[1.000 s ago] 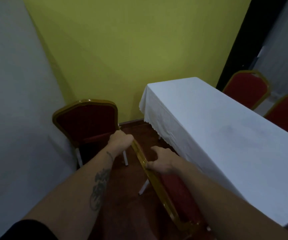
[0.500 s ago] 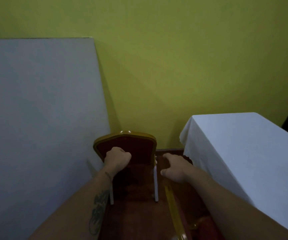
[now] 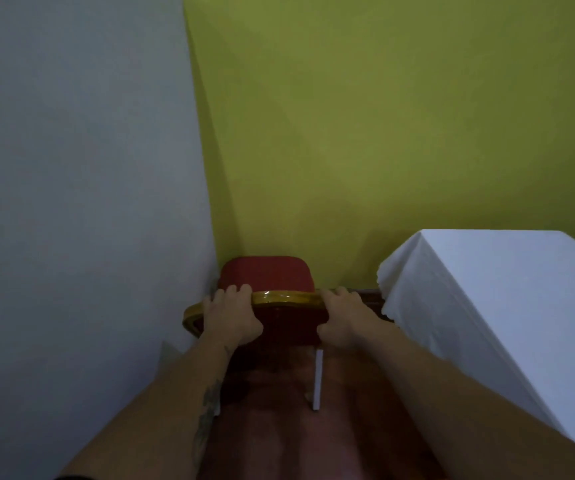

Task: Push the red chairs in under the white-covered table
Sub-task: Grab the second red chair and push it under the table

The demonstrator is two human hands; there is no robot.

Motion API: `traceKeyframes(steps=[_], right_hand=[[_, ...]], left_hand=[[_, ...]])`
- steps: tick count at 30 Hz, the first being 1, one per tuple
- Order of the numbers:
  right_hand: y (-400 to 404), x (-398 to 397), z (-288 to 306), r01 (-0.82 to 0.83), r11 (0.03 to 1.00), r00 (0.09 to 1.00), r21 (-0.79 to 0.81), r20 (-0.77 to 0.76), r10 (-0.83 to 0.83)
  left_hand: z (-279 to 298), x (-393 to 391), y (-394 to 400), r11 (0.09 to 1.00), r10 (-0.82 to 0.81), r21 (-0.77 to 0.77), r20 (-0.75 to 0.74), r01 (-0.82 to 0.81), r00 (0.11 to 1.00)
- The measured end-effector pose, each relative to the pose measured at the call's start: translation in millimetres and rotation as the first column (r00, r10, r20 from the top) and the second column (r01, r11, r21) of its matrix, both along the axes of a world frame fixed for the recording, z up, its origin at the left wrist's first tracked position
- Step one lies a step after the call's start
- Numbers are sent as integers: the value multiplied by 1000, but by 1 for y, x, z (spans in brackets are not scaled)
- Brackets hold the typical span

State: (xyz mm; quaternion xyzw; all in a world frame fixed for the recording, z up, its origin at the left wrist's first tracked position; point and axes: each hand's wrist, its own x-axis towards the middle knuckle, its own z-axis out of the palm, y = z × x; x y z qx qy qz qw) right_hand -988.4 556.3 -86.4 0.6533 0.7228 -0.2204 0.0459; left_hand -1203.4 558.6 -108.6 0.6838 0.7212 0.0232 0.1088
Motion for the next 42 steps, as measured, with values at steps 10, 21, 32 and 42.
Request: traceKeyframes(steps=[10,21,32,42], right_hand=[[48,-12,-31,-77,993,968,85,243,54],[-2,-24,-1,-335,942,854,31,432,290],[-110,25,7,-235,971,903,38,380,203],[-179,73,-13,10,1000,998,-12,62,-10]], left_hand=[[-3,-16,41,978,-69,-182,200,106,977],[18,-17,8,953,-74,-288,82,94,994],[5,40,-94,683,663,-386,684,-620,305],[-3,135,-147,646,641,-577,766,-500,-56]])
